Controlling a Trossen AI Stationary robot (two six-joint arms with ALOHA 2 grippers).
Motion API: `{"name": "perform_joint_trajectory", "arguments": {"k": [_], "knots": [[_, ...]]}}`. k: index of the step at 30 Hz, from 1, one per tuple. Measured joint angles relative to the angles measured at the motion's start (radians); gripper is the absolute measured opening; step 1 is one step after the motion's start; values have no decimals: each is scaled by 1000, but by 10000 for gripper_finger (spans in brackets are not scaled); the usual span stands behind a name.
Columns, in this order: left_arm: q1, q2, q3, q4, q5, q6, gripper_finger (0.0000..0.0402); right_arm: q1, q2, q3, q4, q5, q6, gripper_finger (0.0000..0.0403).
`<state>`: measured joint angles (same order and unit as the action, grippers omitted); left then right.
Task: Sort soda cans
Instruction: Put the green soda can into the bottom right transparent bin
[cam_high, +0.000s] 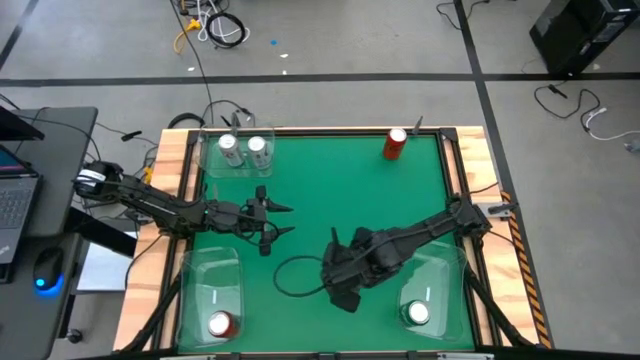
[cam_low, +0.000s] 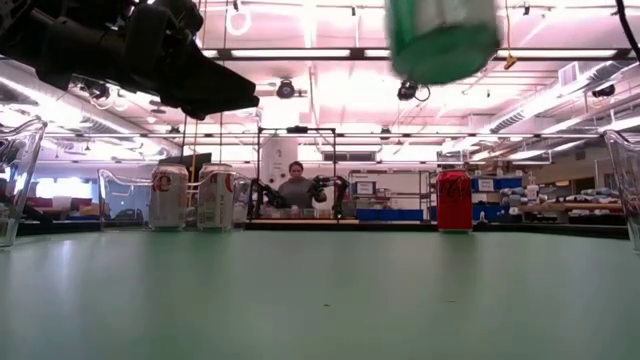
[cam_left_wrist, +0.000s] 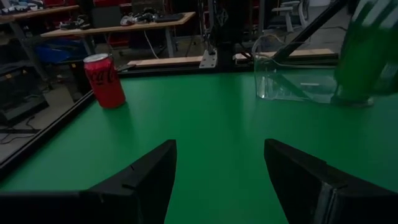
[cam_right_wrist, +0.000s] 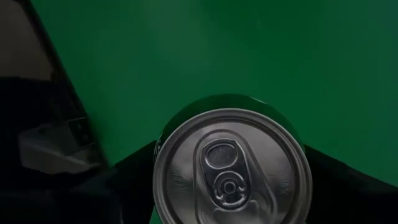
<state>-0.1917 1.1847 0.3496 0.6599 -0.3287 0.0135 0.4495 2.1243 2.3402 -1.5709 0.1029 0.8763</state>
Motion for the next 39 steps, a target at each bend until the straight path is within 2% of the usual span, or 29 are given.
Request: {"name": "perform_joint_trajectory", "arguments": {"k": [7,17,24,32,39], "knots": [[0,0,0,-6,-13,0,248,53,-100,-116,1,0,187,296],[0,0,0,-6,-16,1,248,142,-415,-565,-2,-10,545,296],[0,0,0,-7,-16,1,248,263,-579,-746,-1,36,797,296],[0,0,0,-8,-21,1,248,402,-616,-906,6,62,1012,296],[0,0,0,-8,-22,-18,248,453,-615,-1049,156,126,1096,296]]}}
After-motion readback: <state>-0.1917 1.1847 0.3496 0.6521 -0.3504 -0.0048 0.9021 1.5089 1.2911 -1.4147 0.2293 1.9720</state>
